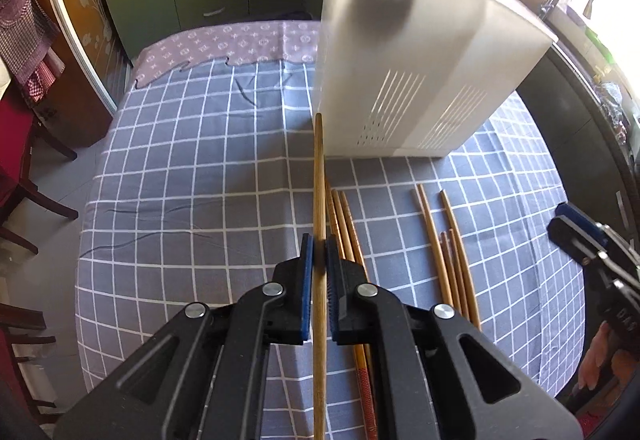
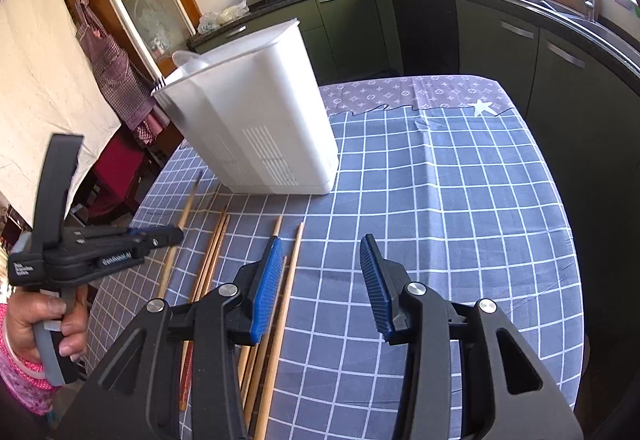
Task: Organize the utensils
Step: 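Close the right tool on another wooden chopstick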
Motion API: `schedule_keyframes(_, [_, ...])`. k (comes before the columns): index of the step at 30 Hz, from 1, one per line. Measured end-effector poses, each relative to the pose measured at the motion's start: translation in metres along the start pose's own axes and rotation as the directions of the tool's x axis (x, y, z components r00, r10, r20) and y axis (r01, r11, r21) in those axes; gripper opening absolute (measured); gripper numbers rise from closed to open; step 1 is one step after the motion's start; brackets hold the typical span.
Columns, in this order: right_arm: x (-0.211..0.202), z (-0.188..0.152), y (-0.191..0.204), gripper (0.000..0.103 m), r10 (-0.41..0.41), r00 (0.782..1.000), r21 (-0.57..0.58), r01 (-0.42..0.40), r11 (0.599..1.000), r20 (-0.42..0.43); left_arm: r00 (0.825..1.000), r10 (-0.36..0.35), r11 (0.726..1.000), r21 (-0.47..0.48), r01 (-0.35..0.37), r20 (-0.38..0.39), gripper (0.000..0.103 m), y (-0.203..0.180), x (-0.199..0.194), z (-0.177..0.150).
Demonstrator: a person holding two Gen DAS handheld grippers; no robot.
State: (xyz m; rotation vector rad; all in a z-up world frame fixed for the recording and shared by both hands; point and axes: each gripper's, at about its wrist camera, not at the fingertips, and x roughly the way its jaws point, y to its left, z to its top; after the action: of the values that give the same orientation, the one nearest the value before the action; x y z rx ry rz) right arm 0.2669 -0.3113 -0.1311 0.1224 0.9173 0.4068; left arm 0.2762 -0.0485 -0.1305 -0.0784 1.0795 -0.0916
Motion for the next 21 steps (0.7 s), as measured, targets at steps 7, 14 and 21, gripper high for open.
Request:
schedule_keyframes(7, [0.039, -0.001, 0.017, 0.021, 0.011, 0.988, -0.049, -0.018, 0.999, -0.153, 0.975, -0.01, 1.0, 0.023, 0.006, 0.222, 0.007, -0.006, -0.054, -0.002])
schedule_keyframes(14, [0.067, 0.0, 0.024, 0.014, -0.008, 0.968, -0.054, -0.006, 0.999, -0.251, 0.94, -0.021, 0.998, 0.062, -0.001, 0.341, 0.007, -0.014, -0.08, -0.011])
schedule_keyframes(21, [0.081, -0.001, 0.026, 0.014, -0.053, 0.959, -0.068, 0.035, 0.997, -0.28, 0.931, -0.043, 0.997, 0.073, 0.018, 0.364, 0.007, -0.013, -0.087, -0.015])
